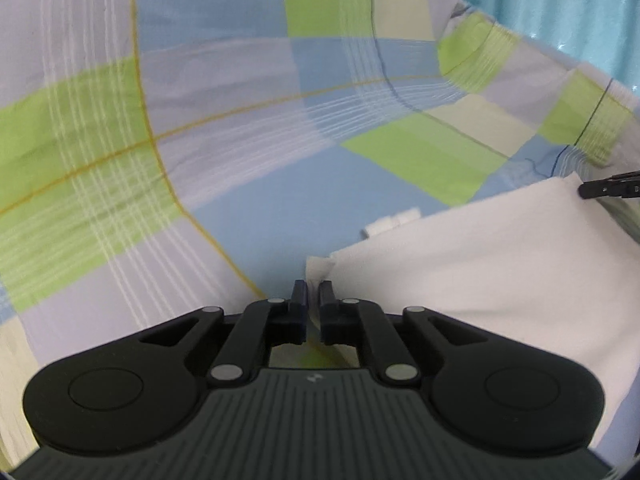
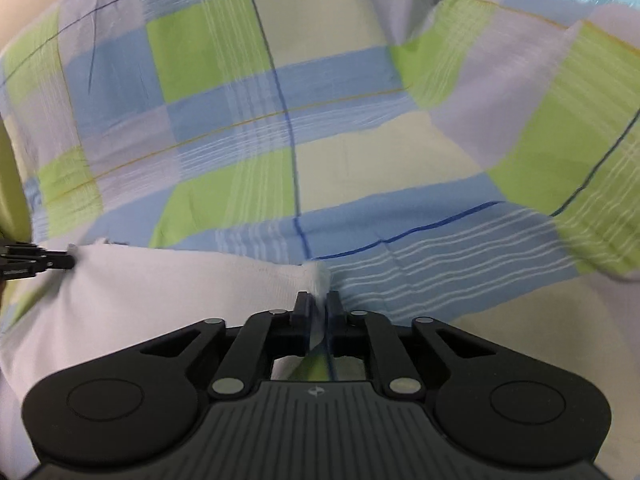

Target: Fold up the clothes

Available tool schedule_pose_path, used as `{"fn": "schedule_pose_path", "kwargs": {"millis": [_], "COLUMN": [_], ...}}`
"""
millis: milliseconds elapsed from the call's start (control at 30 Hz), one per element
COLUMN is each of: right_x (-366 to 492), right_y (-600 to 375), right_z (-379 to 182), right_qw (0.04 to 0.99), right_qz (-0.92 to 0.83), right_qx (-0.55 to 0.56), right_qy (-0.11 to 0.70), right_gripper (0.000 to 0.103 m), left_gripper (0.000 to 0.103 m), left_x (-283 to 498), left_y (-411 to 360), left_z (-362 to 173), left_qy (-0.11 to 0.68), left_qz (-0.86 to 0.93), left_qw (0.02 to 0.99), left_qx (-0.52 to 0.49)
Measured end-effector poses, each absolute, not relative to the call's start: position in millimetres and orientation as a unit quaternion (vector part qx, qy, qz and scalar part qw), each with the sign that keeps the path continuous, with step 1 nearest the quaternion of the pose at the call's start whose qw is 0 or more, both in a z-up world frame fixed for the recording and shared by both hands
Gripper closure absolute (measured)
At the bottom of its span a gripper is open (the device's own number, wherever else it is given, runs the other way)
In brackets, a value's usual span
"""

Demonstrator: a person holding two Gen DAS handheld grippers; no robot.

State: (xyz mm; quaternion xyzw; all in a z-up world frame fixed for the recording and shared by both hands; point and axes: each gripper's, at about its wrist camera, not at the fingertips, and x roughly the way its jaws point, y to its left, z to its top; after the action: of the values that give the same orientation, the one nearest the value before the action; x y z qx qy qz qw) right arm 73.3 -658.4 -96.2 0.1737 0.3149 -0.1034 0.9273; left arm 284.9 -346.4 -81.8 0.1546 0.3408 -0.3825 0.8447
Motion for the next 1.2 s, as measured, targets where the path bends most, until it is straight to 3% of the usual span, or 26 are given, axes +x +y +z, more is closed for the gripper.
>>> {"fn": "schedule_pose_path", "kwargs": {"millis": [100, 167, 333, 500, 633, 700, 733, 767, 833, 933, 1200], "right_x": [50, 32, -11, -25, -20, -19, -19, -19, -19, -23, -25], "right_y": [-649, -633, -593, -568, -561, -561, -562, -563, -564, -568, -571], "right_z": [-81, -71, -64, -71, -87, -96, -100, -104, -110, -112, -112], "right_qw": [0.930, 0.930, 0.920, 0.904, 0.883, 0.877, 0.874, 0.871, 0.868, 0.868, 0.867], "right_qz": [-0.110, -0.101, -0.074, -0.064, -0.088, -0.088, -0.083, -0.083, -0.088, -0.100, -0.117], "right_qx": [0.174, 0.178, 0.205, 0.239, 0.267, 0.288, 0.304, 0.317, 0.326, 0.327, 0.323], "right_qy": [0.306, 0.306, 0.325, 0.349, 0.375, 0.375, 0.371, 0.366, 0.364, 0.360, 0.362], "right_gripper": [0.085, 0.075, 0.061, 0.060, 0.060, 0.060, 0.062, 0.066, 0.089, 0.095, 0.095], "left_gripper": [0.090, 0.088, 0.082, 0.076, 0.078, 0.091, 0.099, 0.100, 0.100, 0.100, 0.100], "left_x": [275, 263, 207, 153, 146, 148, 149, 148, 148, 151, 159], "left_y": [-331, -315, -281, -275, -280, -283, -285, -286, -283, -275, -270], "left_z": [-70, -58, -33, -36, -54, -63, -67, -70, -71, -69, -73], "left_qy": [0.337, 0.329, 0.315, 0.331, 0.347, 0.360, 0.363, 0.363, 0.359, 0.352, 0.360], "left_qz": [-0.365, -0.362, -0.385, -0.425, -0.421, -0.419, -0.417, -0.414, -0.412, -0.405, -0.409], "left_qw": [0.853, 0.858, 0.858, 0.833, 0.831, 0.827, 0.826, 0.826, 0.828, 0.834, 0.827], "left_qx": [0.161, 0.157, 0.127, 0.123, 0.111, 0.103, 0.109, 0.120, 0.130, 0.132, 0.138]}}
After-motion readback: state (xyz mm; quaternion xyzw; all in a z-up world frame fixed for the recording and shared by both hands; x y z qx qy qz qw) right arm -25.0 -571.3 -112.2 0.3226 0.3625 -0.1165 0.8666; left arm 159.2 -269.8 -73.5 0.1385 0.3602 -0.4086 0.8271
